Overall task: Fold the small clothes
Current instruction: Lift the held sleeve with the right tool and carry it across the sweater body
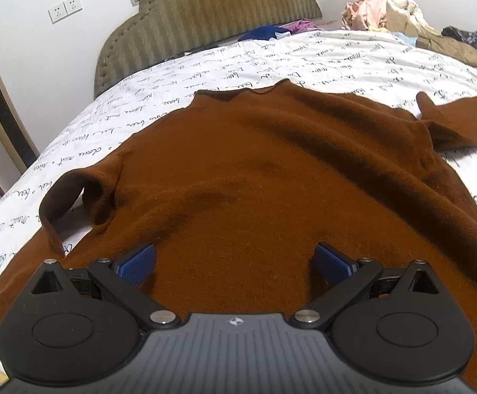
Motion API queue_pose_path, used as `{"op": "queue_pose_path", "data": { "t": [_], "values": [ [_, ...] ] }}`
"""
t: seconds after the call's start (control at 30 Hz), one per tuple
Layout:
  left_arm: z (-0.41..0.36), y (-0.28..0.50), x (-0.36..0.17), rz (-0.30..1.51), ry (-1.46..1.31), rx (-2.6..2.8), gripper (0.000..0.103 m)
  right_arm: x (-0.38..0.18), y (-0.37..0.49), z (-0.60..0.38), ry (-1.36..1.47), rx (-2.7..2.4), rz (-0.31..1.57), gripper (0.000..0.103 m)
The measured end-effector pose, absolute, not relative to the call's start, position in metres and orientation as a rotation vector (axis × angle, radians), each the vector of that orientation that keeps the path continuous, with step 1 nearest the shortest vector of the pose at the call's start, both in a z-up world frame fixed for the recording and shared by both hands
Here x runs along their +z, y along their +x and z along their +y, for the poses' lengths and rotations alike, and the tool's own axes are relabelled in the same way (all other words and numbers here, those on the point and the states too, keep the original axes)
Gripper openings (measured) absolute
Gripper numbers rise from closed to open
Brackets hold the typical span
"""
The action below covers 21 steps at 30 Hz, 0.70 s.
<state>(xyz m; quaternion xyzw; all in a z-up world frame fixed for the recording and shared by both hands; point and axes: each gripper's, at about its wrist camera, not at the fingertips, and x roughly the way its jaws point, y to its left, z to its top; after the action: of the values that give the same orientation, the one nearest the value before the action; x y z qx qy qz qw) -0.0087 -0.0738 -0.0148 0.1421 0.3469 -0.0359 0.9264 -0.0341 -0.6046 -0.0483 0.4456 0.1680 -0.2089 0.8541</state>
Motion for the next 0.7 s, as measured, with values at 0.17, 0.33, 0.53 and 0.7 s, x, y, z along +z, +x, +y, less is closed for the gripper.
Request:
{"op": "queue_pose_path", "data": {
  "t": [0.17, 0.33, 0.53, 0.7],
  "values": [
    [-0.071, -0.008, -0.012, 0.71, 0.284, -0.069, 0.103, -0.033, -0.022, -0.575, 0.799, -0.283, 0.392, 0.084],
    [-0.069, -0.011, -0.012, 0.71, 0.271, -0.072, 0.103, -0.001, -0.018, -0.513, 0.163, -0.444, 0.458, 0.087],
    [-0.076, -0.01, -0.017, 0.719, 0.297, -0.075, 0.103, -0.02, 0.003, -0.489, 0.019, -0.289, 0.535, 0.081],
    [-0.075, -0.013, -0.013, 0.705, 0.31, -0.075, 0.103, -0.031, 0.052, -0.513, -0.006, -0.4, 0.659, 0.009]
  ]
}}
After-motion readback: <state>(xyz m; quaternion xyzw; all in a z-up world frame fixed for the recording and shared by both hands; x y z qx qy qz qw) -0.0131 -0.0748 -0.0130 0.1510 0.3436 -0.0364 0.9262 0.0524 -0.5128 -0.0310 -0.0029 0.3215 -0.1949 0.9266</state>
